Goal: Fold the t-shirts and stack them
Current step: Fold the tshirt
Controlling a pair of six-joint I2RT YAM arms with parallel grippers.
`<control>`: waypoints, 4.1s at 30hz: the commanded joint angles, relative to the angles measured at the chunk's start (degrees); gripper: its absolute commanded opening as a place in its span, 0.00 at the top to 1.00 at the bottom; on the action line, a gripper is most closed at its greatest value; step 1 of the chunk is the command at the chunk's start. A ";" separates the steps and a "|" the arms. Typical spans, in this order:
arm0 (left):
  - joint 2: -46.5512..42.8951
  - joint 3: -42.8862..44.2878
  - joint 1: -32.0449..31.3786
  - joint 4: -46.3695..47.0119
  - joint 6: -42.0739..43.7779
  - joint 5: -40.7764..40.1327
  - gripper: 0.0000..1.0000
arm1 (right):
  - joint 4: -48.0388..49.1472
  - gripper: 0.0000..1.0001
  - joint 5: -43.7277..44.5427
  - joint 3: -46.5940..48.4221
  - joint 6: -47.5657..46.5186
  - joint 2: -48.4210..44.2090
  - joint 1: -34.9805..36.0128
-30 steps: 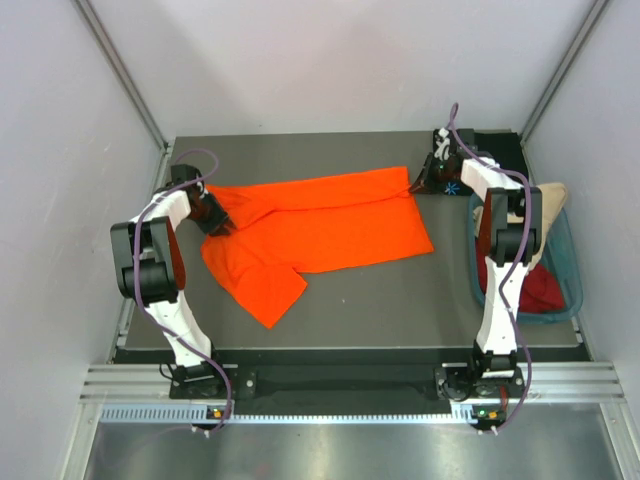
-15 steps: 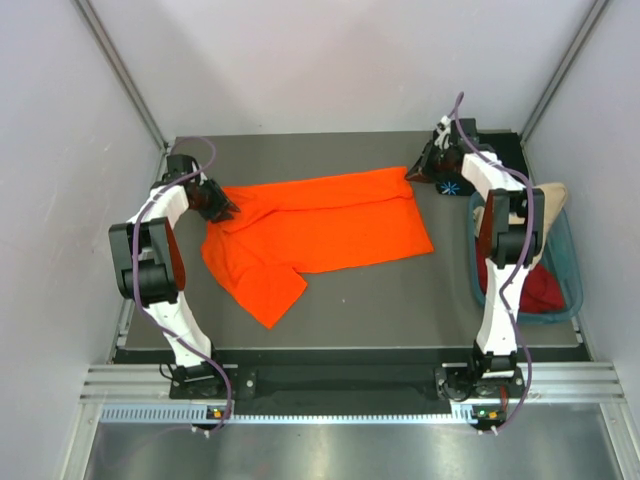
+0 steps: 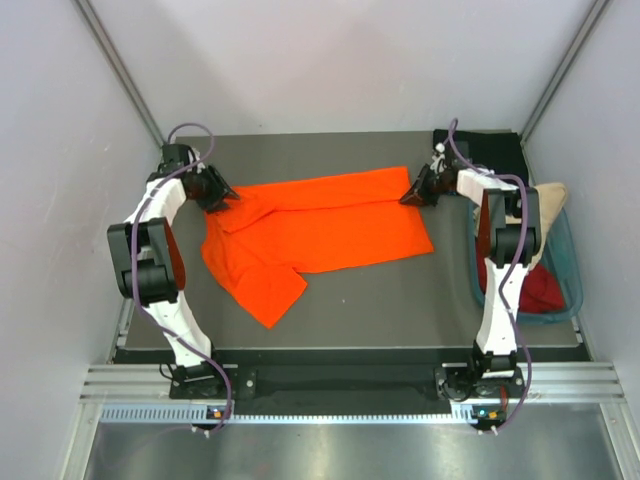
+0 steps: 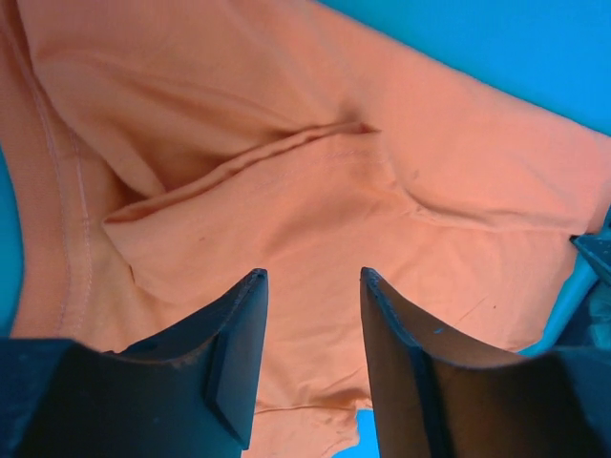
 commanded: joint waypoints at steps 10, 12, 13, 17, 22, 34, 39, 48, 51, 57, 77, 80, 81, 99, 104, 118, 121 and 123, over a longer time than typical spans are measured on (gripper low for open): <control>5.59 10.24 -6.57 -0.57 20.96 -1.25 0.45 | -0.08 0.87 -1.76 0.31 -1.08 -9.95 -0.42; 7.34 11.12 -7.10 1.36 22.48 -0.38 0.45 | -2.35 0.87 -1.68 0.31 -2.65 -12.06 0.11; 8.22 12.86 -7.45 1.55 23.10 0.23 0.45 | -2.98 0.87 -1.77 0.22 -3.01 -12.85 0.29; 12.44 18.32 -8.42 1.38 21.88 -2.73 0.45 | -3.25 0.86 -1.85 -3.10 -4.07 -15.85 0.99; 15.52 21.50 -11.04 0.14 19.15 -7.57 0.46 | -1.93 0.86 -2.29 -6.36 -4.07 -17.70 1.08; 17.46 21.14 -15.36 -2.49 19.15 -20.93 0.52 | -1.31 0.86 -3.17 -6.46 -3.90 -17.70 1.08; 17.99 22.02 -15.36 -2.76 18.62 -22.17 0.53 | -1.31 0.86 -3.35 -6.37 -4.33 -17.52 0.99; 19.48 24.74 -15.36 -3.11 18.09 -23.49 0.58 | -1.31 0.86 -3.70 -6.90 -4.69 -17.43 0.99; 20.01 25.19 -15.36 -3.37 17.65 -22.96 0.61 | -1.23 0.86 -3.70 -6.72 -4.51 -17.34 0.99; 20.10 25.36 -15.54 -4.77 17.04 -21.47 0.60 | -1.14 0.86 -3.96 -6.37 -4.51 -17.08 0.90; 4.02 10.08 -20.99 -8.19 7.82 -31.13 1.00 | -0.79 0.86 -4.05 -6.81 -3.81 -16.47 1.25; -0.11 3.67 -22.57 -7.42 3.68 -30.96 1.00 | -0.61 0.86 -4.05 -7.51 -3.72 -16.47 1.52; -0.99 0.96 -23.79 -7.50 2.11 -30.87 1.00 | -0.35 0.86 -4.14 -7.68 -3.72 -16.47 1.52; -6.72 2.58 -18.99 -9.71 5.86 -30.55 0.46 | 0.45 0.86 -5.28 -10.24 -4.07 -17.78 1.69; -0.49 7.95 -12.47 -7.95 8.16 -24.28 0.38 | 0.09 0.86 -5.11 -10.24 -4.60 -18.13 1.69; 12.18 13.85 0.37 0.05 15.71 -16.72 0.10 | -1.75 0.86 -4.67 -8.57 -5.56 -17.17 1.69; 12.97 14.29 0.89 2.07 17.03 -16.72 0.13 | -2.28 0.86 -4.40 -8.48 -6.00 -16.91 1.69; 14.82 15.33 0.98 3.39 18.26 -16.55 0.15 | -2.28 0.86 -4.31 -8.13 -6.00 -16.64 1.78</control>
